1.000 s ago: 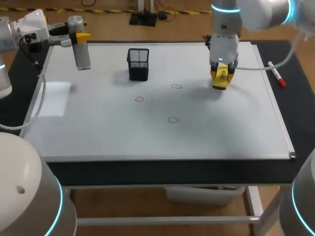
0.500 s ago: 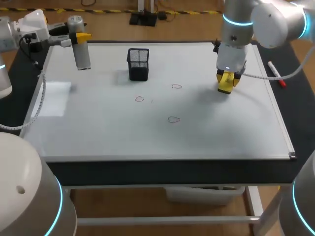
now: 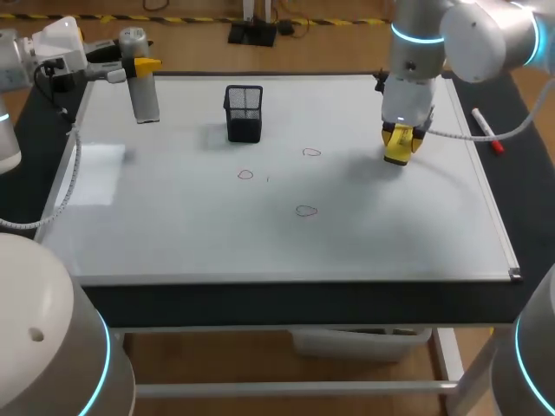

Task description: Pick up the inspection probe, press it on each red-marked spot on the whiteboard one by one, put down the probe, pick up the eraser, and wipe off all the red marks.

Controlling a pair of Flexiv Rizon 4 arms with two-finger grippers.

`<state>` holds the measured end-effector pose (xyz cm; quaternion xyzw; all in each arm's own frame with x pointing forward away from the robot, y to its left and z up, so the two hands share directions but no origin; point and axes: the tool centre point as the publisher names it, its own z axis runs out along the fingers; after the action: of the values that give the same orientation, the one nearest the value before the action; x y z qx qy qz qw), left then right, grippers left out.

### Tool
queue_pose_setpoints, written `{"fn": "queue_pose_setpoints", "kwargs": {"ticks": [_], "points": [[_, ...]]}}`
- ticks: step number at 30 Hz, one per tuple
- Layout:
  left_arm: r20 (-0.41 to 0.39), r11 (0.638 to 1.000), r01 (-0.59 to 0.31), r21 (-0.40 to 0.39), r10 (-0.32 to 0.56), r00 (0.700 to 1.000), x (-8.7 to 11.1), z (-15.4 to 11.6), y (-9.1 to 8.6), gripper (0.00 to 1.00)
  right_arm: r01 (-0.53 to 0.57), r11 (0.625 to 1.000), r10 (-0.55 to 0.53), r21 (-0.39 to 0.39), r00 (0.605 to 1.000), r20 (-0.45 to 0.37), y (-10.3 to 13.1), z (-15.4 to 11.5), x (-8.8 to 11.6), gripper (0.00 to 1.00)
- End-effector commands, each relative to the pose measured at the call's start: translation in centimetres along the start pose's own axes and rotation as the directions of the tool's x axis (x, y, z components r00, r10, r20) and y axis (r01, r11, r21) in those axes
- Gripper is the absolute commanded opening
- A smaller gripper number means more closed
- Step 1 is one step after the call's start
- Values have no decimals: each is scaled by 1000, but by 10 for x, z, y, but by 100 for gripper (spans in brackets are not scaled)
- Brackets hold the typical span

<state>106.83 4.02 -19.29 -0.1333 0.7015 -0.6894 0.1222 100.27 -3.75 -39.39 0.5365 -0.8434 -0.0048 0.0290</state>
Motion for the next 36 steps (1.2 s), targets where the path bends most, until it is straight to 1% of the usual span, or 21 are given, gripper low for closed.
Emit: {"fn": "queue_pose_setpoints", "kwargs": {"ticks": [1, 19, 21, 24, 27, 36], "points": [[2, 1000, -1, 0, 1, 1000, 1, 0, -1, 0, 1, 1000, -1, 0, 1000, -6, -1, -1, -1, 0], [2, 1000, -1, 0, 1, 1000, 1, 0, -1, 0, 1, 1000, -1, 0, 1000, -6, -1, -1, -1, 0], [-17, 1000, -9, -6, 9, 1000, 8, 4, -5, 0, 1, 1000, -1, 0, 1000, -6, -1, -1, -1, 0], [-29, 1000, -1, 6, 1, 1000, 12, 7, -5, 0, 1, 1000, -1, 0, 1000, -6, -1, -1, -1, 0], [-43, 1000, 2, 10, -2, 999, 22, 11, -8, 0, 1, 1000, -1, 0, 1000, -6, -1, -1, -1, 0], [-140, 999, -4, 47, 11, 990, 63, 27, -14, 0, 1, 1000, -1, 0, 1000, -6, -1, -1, -1, 0]]}}
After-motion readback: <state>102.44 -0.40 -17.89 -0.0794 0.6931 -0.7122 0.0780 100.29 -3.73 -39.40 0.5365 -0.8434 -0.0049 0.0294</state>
